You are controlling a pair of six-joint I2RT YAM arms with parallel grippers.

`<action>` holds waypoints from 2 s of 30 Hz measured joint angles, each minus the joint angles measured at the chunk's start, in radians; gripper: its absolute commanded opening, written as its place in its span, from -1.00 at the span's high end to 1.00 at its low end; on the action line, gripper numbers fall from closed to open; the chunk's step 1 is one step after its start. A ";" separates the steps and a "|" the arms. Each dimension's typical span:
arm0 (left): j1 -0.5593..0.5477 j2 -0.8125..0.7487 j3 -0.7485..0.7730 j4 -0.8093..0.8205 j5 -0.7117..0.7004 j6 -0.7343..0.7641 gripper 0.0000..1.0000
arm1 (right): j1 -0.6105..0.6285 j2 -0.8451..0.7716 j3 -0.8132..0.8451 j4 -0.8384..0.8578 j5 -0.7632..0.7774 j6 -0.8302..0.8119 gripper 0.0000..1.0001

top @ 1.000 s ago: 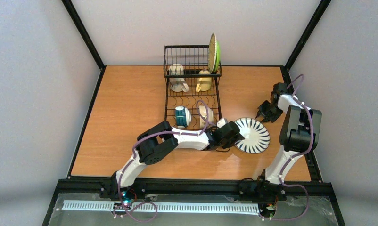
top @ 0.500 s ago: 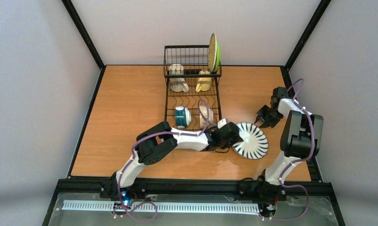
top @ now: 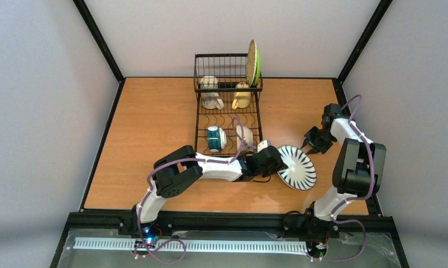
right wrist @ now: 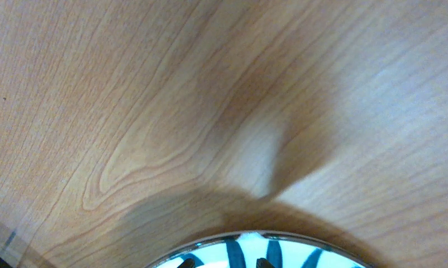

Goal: Load the mixed dishes into the dish rack
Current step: Grab the plate from the center of the board, then pass from the left arm to the right

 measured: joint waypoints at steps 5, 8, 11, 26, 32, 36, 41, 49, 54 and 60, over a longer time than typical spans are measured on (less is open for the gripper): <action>0.000 -0.035 -0.040 0.002 -0.010 0.014 0.99 | 0.002 -0.042 0.021 -0.053 0.023 0.015 -0.26; -0.002 -0.067 -0.069 -0.008 -0.018 0.030 0.99 | 0.002 -0.069 0.050 -0.068 0.048 0.023 -0.27; -0.005 -0.100 -0.091 -0.033 -0.031 0.054 0.99 | 0.002 -0.097 0.076 -0.073 0.073 0.028 -0.28; -0.031 -0.317 -0.173 -0.211 -0.119 0.183 0.99 | 0.002 -0.182 0.214 -0.106 0.099 0.035 -0.33; -0.046 -0.411 -0.177 -0.219 -0.147 0.217 0.99 | 0.002 -0.232 0.217 -0.107 0.092 0.035 -0.33; -0.056 -0.495 -0.177 -0.255 -0.169 0.241 0.99 | 0.003 -0.270 0.193 -0.092 0.056 0.031 -0.38; -0.057 -0.674 -0.212 -0.304 -0.233 0.264 0.99 | 0.013 -0.305 0.190 -0.068 -0.010 0.016 -0.40; -0.057 -0.993 -0.332 -0.330 -0.378 0.257 0.99 | 0.048 -0.330 0.243 0.018 -0.200 0.017 -0.45; -0.057 -1.130 -0.422 -0.344 -0.466 0.229 0.99 | 0.107 -0.361 0.275 0.118 -0.355 0.042 -0.48; -0.036 -1.241 -0.503 -0.372 -0.518 0.180 0.99 | 0.188 -0.388 0.330 0.206 -0.483 0.061 -0.50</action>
